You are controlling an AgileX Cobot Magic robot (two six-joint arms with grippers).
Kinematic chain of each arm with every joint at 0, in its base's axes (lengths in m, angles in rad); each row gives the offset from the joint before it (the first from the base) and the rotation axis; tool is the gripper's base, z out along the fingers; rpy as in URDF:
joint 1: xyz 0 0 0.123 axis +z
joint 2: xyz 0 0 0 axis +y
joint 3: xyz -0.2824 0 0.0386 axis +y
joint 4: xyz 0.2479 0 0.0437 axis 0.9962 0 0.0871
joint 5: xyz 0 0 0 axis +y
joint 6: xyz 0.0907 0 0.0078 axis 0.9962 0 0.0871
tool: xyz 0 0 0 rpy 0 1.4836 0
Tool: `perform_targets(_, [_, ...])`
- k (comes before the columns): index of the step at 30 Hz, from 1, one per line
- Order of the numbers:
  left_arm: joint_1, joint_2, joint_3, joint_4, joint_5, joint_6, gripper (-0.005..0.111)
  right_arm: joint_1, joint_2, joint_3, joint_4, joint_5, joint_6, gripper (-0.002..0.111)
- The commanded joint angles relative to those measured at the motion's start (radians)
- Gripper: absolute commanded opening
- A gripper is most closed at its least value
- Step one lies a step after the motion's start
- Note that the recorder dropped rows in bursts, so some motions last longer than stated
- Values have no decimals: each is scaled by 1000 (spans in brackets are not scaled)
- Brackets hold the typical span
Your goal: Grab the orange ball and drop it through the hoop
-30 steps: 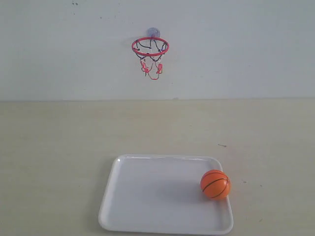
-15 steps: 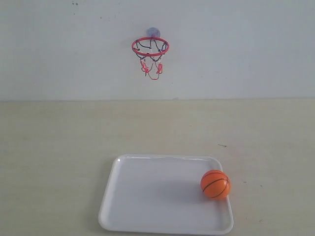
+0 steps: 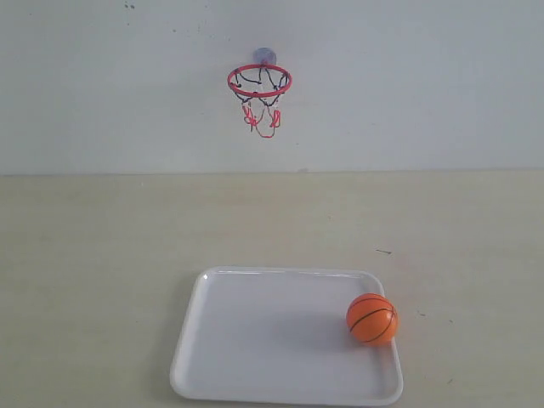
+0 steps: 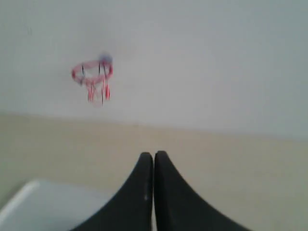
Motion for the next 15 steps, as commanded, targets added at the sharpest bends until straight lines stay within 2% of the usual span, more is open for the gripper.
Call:
perform_targets(1, [-9,-2,3,-9,0,-2,4,2,226,-139,32,351,86,0])
perform_targets(3, [-9,-2,3,-9,0,-2,4,2,307,-178,46,408,113,0])
perform_targets(8, [-9,-2,3,-7,0,-2,4,2,420,-192,88,394,212,0])
perform_targets(13, [-9,-2,3,-7,0,-2,4,2,547,-192,341,429,-118,0])
perform_targets(15, [-9,-2,3,-7,0,-2,4,3,613,-192,437,440,-224,5])
